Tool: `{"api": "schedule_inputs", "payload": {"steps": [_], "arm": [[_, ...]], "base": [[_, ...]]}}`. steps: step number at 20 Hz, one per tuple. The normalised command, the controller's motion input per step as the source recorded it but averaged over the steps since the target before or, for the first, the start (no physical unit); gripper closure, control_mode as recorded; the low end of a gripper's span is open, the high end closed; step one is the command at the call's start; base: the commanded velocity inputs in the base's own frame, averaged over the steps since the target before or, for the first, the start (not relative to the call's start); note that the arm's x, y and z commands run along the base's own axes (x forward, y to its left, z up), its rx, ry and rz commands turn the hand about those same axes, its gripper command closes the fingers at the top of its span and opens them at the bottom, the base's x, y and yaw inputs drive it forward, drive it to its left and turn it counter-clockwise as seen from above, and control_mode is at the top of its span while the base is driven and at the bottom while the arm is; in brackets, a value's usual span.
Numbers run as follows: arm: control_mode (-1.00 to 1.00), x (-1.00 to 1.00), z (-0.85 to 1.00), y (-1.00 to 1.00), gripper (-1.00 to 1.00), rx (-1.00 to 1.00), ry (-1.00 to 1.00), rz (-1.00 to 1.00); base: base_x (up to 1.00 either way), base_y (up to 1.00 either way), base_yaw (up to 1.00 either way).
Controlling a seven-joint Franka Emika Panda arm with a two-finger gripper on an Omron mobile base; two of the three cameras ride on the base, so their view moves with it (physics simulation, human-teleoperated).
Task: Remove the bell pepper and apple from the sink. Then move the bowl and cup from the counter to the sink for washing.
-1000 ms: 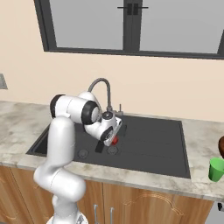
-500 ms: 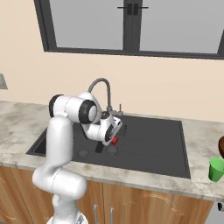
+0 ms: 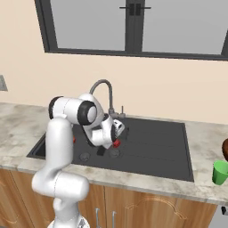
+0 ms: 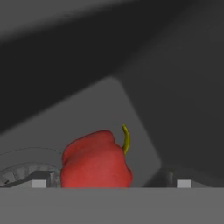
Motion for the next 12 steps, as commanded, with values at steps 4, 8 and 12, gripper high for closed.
{"api": "schedule_inputs", "payload": {"steps": [4,8,12], "arm": [[-1.00,-0.01,-0.08,0.00,-1.00,0.00,0.00,-0.04],[-1.00,-0.02,-0.07,0.00,-1.00,0.00,0.06,-0.02],[-1.00,0.00,-0.09,0.01,-1.00,0.00,0.04,0.00]], "base": [[0.00,0.00,0.00],[0.00,0.00,0.00],[0.00,0.00,0.00]]}}
